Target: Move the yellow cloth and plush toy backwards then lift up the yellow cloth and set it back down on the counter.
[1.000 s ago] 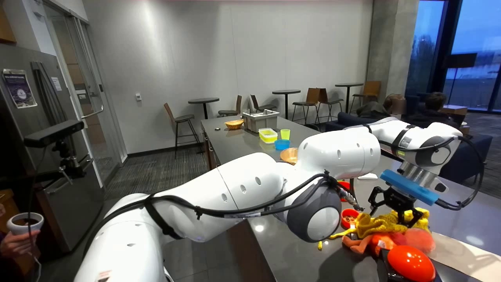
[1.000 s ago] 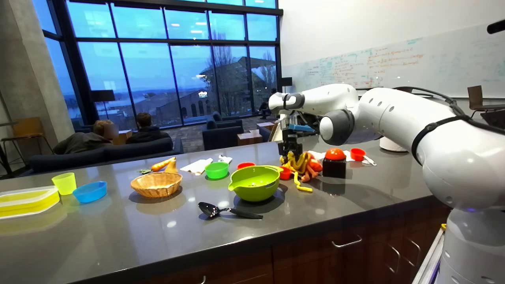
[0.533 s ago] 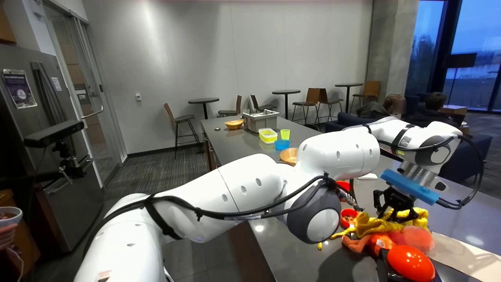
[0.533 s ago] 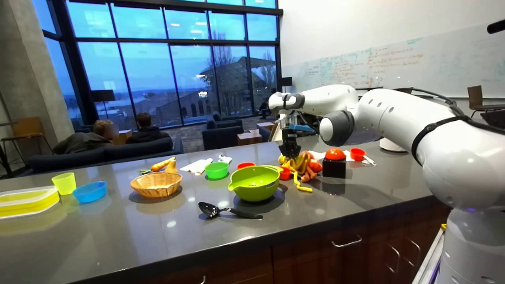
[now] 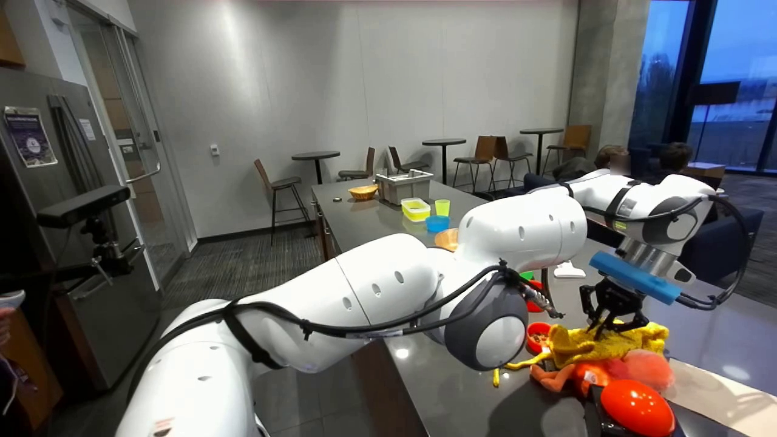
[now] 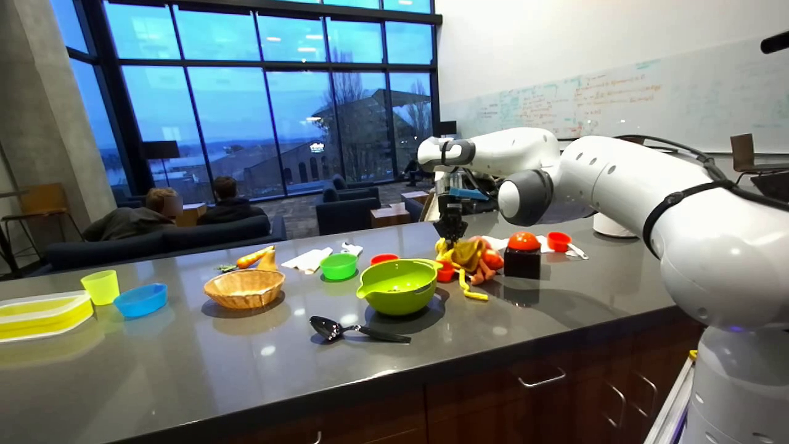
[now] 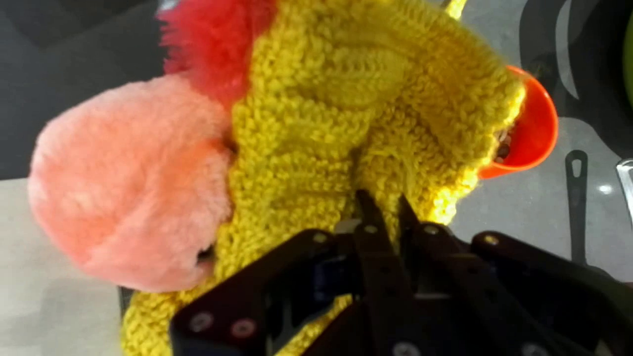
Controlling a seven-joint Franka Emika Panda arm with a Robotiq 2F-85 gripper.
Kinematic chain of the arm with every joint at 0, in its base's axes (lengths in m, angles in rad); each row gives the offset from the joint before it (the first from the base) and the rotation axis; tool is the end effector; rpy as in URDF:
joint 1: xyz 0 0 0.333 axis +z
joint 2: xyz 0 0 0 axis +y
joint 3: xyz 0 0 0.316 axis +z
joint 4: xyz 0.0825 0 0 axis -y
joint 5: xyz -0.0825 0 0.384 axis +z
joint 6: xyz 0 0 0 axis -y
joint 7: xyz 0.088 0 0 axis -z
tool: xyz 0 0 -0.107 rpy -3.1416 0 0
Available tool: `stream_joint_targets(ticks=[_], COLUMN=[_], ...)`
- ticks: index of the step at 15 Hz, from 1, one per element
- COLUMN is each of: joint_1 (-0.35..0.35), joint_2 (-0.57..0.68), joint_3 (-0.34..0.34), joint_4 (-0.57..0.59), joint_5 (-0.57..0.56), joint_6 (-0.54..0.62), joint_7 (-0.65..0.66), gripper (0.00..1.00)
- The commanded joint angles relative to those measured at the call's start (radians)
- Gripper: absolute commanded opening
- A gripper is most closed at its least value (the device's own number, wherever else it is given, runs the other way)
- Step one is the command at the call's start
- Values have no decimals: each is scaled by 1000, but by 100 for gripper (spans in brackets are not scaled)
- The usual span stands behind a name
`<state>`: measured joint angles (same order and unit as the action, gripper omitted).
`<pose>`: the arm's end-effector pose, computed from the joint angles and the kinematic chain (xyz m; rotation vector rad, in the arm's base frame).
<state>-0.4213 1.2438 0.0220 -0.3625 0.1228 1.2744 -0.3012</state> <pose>0.7031 -0.2912 0.2967 -2.8646 0.1337 0.3773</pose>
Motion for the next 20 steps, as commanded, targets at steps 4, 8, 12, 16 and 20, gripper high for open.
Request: stream_joint_targets(ticks=[4, 8, 12, 16, 20], joint_1=[33, 47, 60, 64, 69], joint_2=[-122, -204, -280, -341, -386], joint_3=[1, 0, -4, 0, 8], joint_4=[-7, -8, -9, -15, -20], joint_5=[-9, -5, -4, 12, 52], joint_6=[-128, -225, -300, -366, -403], joint_7=[64, 113, 179, 261, 379], gripper=[2, 2, 2, 2, 2])
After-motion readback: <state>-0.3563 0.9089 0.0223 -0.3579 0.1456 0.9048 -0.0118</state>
